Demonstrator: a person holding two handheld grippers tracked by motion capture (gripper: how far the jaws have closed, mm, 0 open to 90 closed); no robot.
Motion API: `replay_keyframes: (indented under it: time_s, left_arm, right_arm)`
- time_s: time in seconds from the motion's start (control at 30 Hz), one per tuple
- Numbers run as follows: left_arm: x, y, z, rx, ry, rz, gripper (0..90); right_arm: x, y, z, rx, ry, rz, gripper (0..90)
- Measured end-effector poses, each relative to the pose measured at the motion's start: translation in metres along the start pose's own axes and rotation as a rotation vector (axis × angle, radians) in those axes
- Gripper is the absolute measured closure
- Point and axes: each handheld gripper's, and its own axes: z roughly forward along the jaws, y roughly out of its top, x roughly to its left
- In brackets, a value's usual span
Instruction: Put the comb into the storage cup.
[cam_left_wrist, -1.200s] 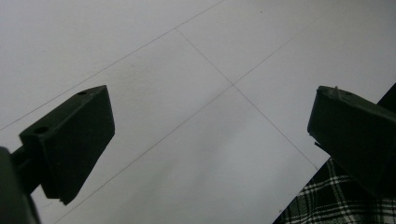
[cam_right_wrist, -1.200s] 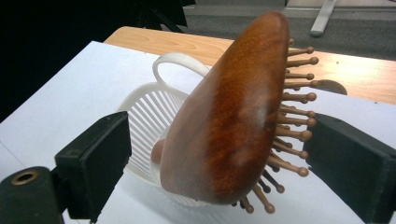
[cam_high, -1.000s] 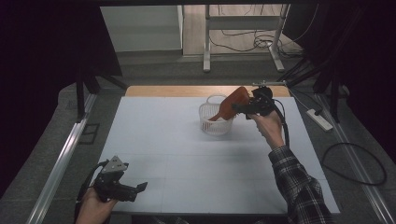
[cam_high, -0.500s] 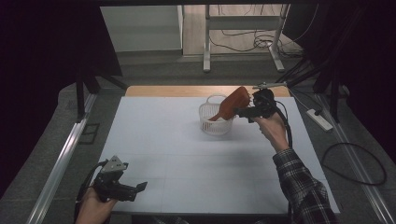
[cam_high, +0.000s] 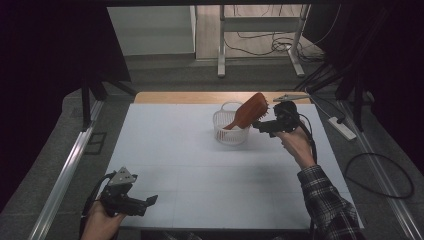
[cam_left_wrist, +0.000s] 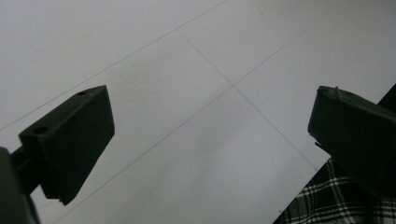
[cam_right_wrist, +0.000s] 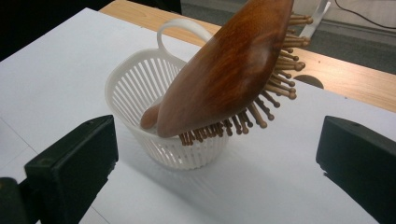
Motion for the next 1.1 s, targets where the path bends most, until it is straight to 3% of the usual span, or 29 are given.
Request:
replay_keyframes:
  time_s: [1.1]
  left_arm:
    - [0.001,-0.002,-0.003,-0.023,-0.006,-0.010,0.8]
  right_arm:
    - [0.017,-0.030,-0.013,0.044,0.049,-0.048,0.0]
